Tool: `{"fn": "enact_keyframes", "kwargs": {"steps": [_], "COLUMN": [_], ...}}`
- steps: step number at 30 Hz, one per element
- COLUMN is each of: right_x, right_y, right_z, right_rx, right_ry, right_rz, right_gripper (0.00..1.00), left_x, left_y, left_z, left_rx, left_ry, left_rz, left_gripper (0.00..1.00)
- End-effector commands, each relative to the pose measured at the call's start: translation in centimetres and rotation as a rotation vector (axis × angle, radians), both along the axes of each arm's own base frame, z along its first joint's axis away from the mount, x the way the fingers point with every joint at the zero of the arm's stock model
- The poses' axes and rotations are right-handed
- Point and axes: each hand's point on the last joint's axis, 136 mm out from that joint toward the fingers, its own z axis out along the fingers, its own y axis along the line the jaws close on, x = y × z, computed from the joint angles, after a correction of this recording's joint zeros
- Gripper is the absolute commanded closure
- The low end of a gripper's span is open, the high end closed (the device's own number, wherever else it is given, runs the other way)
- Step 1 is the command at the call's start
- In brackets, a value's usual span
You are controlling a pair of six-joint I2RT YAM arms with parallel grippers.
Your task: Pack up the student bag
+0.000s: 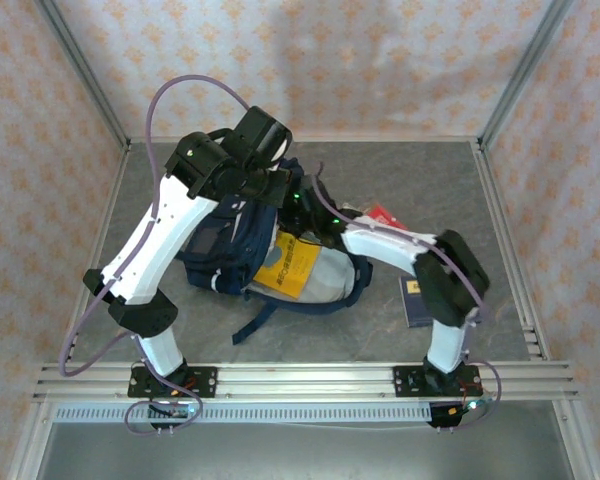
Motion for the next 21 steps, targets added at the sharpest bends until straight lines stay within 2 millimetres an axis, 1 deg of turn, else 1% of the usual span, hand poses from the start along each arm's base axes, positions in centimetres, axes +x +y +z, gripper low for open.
{"fn": "enact_keyframes", "kwargs": {"steps": [1,3,4,5,7,9,11,13,16,19,21], "right_x": [1.8,1.8,1.6,1.4,0.7,-0.1,-0.8,-1.6,-2.6,-3.6,-4.4], "right_y": [2.9,2.6,2.2,1.9,0.5,-0.7,-2.2,-3.7,-6.0,-8.9,-11.0], "right_z": [-1.1,-1.0,-0.3,0.4,1.5,2.3,3.1,3.5,4.2,4.8,5.1], "right_rx": [0.009,-0.015,-0.028,-0.049,-0.128,-0.174,-0.199,-0.211,-0.231,-0.281,-0.302], "right_ry": [-0.007,-0.020,-0.047,-0.076,-0.116,-0.142,-0.163,-0.174,-0.186,-0.205,-0.205], "right_rz": [0.062,0.064,0.071,0.082,0.105,0.123,0.113,0.101,0.087,0.052,0.016], "right_gripper": [0.61,0.49,0.44,0.41,0.34,0.26,0.21,0.19,0.19,0.21,0.24], "left_x": [1.6,2.0,2.2,2.5,2.9,3.3,3.7,4.2,4.9,5.7,6.3], "left_y": [0.1,0.7,1.1,1.3,1.7,2.2,2.5,2.9,3.6,4.3,4.3], "left_z": [3.6,3.1,2.8,2.6,2.2,1.9,1.4,1.0,0.1,-1.7,-2.8], "left_rx": [-0.087,-0.081,-0.080,-0.079,-0.080,-0.070,-0.057,-0.051,-0.039,-0.029,-0.020], "left_ry": [-0.132,-0.120,-0.116,-0.113,-0.110,-0.109,-0.105,-0.104,-0.098,-0.070,-0.059], "left_rz": [0.040,0.072,0.091,0.107,0.135,0.159,0.179,0.201,0.238,0.288,0.302], "left_gripper": [1.00,1.00,1.00,1.00,1.00,1.00,1.00,1.00,1.00,1.00,1.00]}}
